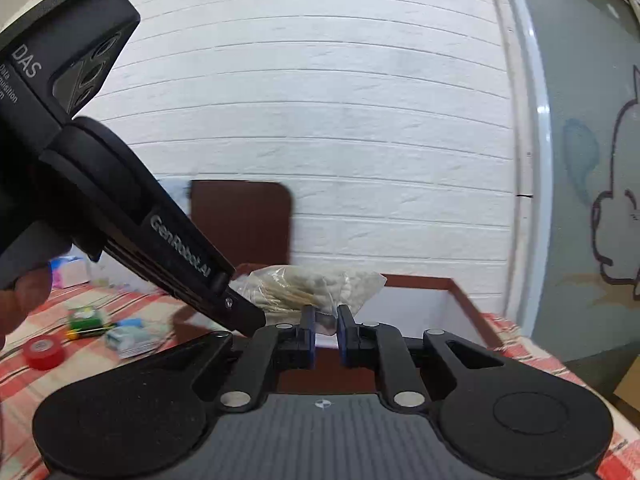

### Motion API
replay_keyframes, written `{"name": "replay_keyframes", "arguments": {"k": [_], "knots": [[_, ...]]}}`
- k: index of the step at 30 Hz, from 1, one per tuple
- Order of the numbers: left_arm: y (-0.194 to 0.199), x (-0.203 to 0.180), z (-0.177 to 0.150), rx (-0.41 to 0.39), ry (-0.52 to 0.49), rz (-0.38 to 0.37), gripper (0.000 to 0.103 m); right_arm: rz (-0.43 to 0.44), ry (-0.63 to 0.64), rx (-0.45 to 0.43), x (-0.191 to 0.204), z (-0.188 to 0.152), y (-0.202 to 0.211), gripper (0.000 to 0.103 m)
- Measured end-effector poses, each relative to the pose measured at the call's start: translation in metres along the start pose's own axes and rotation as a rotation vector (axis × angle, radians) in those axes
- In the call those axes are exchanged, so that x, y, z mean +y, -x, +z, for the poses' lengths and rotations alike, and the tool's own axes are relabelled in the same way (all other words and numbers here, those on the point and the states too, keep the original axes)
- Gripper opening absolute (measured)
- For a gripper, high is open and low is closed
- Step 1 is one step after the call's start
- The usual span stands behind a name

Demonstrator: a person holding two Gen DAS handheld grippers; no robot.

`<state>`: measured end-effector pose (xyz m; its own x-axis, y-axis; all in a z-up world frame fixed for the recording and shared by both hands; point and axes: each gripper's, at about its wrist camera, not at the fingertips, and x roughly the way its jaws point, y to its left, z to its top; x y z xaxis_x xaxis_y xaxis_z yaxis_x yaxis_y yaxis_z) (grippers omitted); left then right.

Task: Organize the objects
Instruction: 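Carry the cotton swab bag into the brown box and release it, then move the right gripper to the red electrical tape roll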

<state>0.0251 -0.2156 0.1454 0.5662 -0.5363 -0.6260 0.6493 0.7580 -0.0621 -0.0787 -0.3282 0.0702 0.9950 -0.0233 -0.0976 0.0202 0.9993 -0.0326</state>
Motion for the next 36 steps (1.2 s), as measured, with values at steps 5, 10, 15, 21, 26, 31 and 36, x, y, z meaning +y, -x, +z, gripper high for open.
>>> {"name": "replay_keyframes", "arguments": {"k": [5, 10, 15, 21, 26, 31, 36], "knots": [[-0.052, -0.005, 0.019, 0.029, -0.018, 0.027, 0.012, -0.05, -0.022, 0.051, -0.023, -0.011, -0.046, 0.018], [-0.083, -0.001, 0.025, 0.0, 0.007, 0.089, 0.017, -0.1, -0.027, 0.083, -0.033, -0.017, -0.079, 0.037], [-0.072, 0.003, 0.018, 0.021, 0.048, 0.087, 0.037, -0.115, -0.065, 0.064, -0.037, -0.018, -0.056, 0.042], [-0.039, -0.002, 0.001, -0.038, 0.05, 0.108, 0.038, -0.127, -0.117, 0.012, -0.03, -0.02, -0.016, 0.042], [-0.014, -0.003, -0.018, -0.061, 0.021, 0.147, 0.043, -0.096, -0.158, 0.057, -0.021, -0.03, 0.005, 0.042], [-0.001, 0.008, -0.046, -0.021, 0.017, 0.181, 0.044, -0.006, -0.167, 0.209, -0.003, -0.044, -0.003, 0.043], [-0.007, 0.047, -0.1, 0.098, 0.101, 0.262, 0.044, 0.087, -0.11, 0.316, 0.023, -0.048, -0.016, 0.045]]}}
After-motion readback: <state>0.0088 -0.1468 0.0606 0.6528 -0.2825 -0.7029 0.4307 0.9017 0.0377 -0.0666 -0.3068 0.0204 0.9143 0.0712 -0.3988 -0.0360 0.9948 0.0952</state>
